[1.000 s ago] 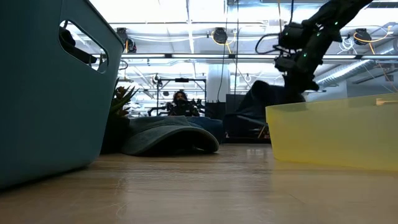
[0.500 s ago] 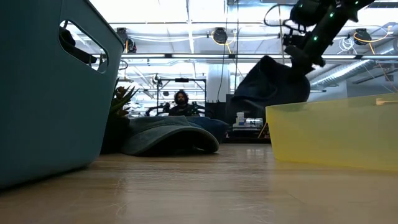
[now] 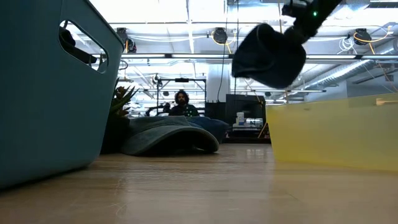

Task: Pick & Place hat
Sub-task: Put the right blue cap into the blue bin

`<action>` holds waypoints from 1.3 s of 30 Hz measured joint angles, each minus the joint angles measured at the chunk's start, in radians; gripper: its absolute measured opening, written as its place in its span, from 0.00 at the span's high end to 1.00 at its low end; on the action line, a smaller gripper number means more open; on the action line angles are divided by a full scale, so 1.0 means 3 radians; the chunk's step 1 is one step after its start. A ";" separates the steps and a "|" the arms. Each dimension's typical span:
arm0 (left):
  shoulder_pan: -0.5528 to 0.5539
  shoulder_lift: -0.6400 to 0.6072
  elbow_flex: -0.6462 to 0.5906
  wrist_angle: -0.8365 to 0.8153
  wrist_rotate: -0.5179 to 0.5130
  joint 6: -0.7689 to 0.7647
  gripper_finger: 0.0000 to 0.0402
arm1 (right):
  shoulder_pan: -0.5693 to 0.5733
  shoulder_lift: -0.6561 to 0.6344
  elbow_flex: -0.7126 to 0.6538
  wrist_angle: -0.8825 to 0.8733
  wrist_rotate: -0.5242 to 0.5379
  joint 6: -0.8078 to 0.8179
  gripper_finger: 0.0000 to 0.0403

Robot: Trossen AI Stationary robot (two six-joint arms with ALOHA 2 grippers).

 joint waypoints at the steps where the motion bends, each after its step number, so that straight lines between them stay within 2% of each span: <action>1: 0.0000 0.0000 0.0001 0.0000 -0.0001 0.0000 0.01 | 0.0039 0.0000 0.0030 0.0054 0.0049 -0.0086 1.00; 16: 0.0000 0.0000 0.0000 0.0001 0.0000 0.0000 0.01 | 0.0765 0.0000 0.0197 0.1154 0.0831 -0.2104 1.00; 22: -0.0001 0.0000 0.0000 0.0000 -0.0001 0.0000 0.01 | 0.1032 0.0000 0.0199 0.1478 0.0984 -0.2500 1.00; 32: 0.0000 0.0000 0.0000 0.0000 -0.0001 -0.0001 0.01 | 0.1385 0.0001 0.0199 0.1487 0.1031 -0.2878 1.00; 39: -0.0001 -0.0001 0.0001 0.0001 -0.0001 -0.0001 0.01 | 0.1551 0.0001 0.0199 0.1503 0.1356 -0.3369 1.00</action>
